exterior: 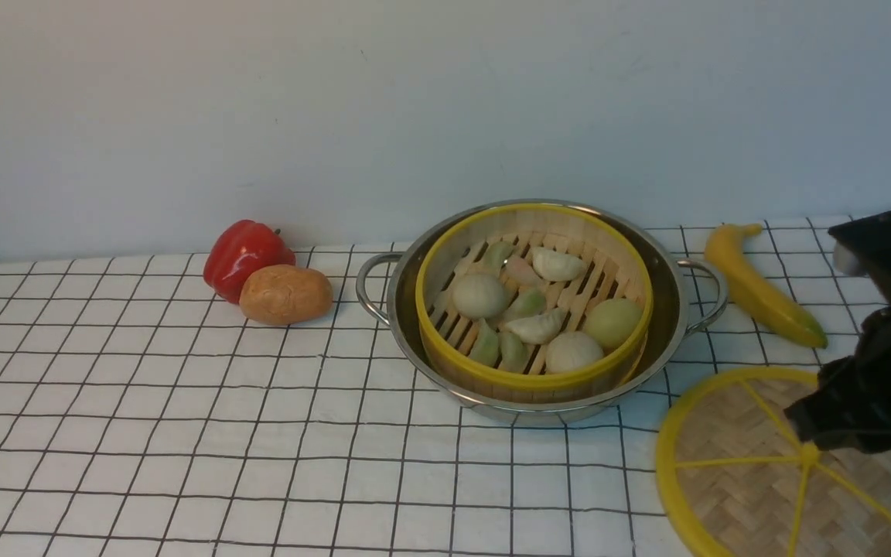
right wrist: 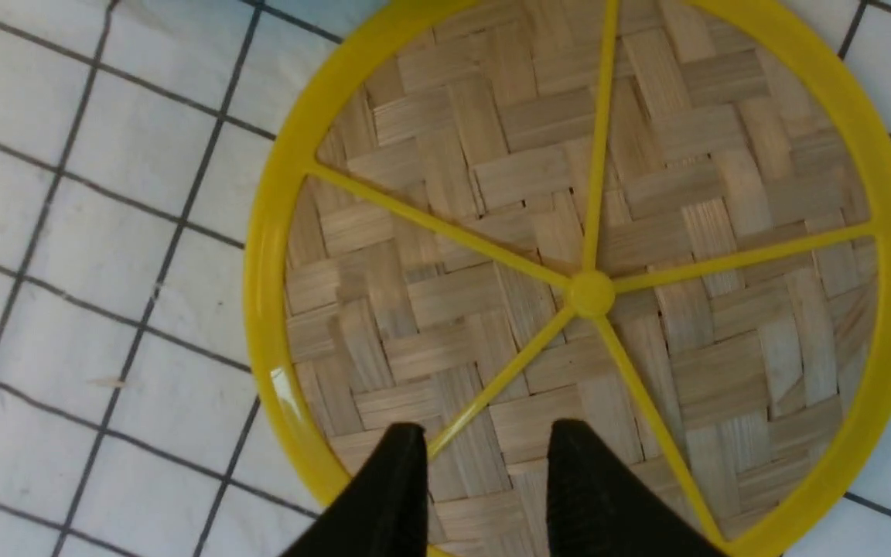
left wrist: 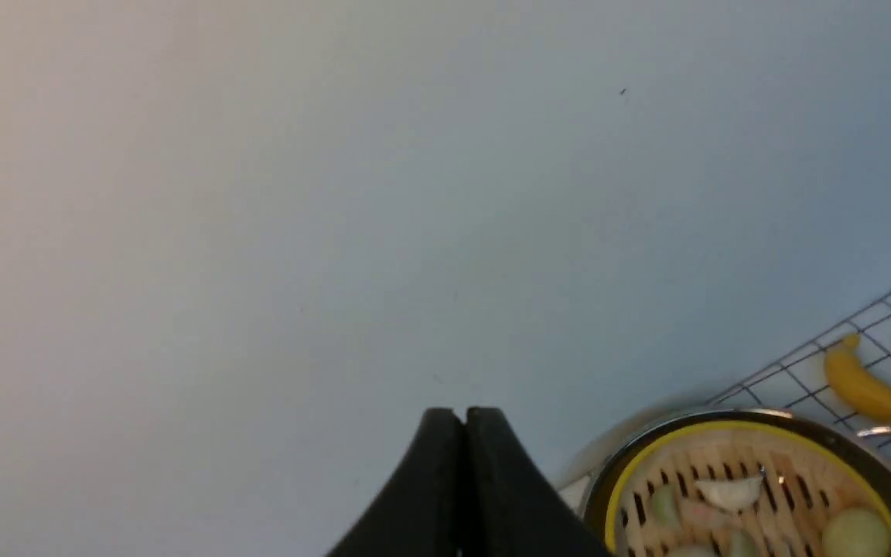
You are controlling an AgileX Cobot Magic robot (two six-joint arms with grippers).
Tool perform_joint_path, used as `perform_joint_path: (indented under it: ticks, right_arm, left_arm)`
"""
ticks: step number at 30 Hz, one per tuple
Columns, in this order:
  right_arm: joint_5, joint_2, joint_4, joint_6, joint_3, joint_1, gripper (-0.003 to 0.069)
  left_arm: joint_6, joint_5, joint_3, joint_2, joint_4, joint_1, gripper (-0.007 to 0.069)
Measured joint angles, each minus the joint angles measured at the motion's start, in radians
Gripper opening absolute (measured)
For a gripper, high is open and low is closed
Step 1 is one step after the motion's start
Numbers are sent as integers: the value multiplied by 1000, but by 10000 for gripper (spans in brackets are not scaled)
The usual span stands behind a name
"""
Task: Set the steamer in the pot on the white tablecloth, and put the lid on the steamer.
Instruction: 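Move the gripper down to the bamboo steamer lid and grasp its center knob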
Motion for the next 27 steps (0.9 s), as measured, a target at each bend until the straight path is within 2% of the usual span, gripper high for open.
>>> perform_joint_path:
  ticks: [3, 4, 5, 8, 9, 11, 16, 17, 22, 27]
  right_arm:
    - [-27, 57, -26, 11, 0, 0, 240]
    - [-44, 90, -46, 27, -1, 0, 240]
    - [-47, 97, -53, 29, -1, 0, 240]
    - [-74, 143, -83, 45, -1, 0, 240]
    - [-74, 145, -85, 48, -1, 0, 240]
    - [-98, 166, -109, 63, -1, 0, 240]
    - [-131, 183, -133, 83, -2, 0, 240]
    - [-137, 192, -134, 86, -5, 0, 240]
    - [-141, 212, -134, 86, -6, -1, 240]
    - [-145, 226, -134, 86, -6, -29, 240]
  left_arm:
    - [8, 0, 175, -131, 21, 0, -23]
    - [19, -9, 326, -241, 28, 0, -23]
    - [20, -17, 342, -252, 27, 0, -23]
    - [25, -173, 594, -435, 28, 0, -23]
    - [25, -185, 609, -458, 28, 0, -23]
    - [25, -352, 817, -592, 26, 0, -23]
    - [23, -523, 1060, -733, 1, 0, -23]
    - [23, -571, 1165, -772, -18, 0, -23]
    - [23, -613, 1334, -814, -85, 0, -23]
    - [23, -614, 1393, -815, -135, 0, -22]
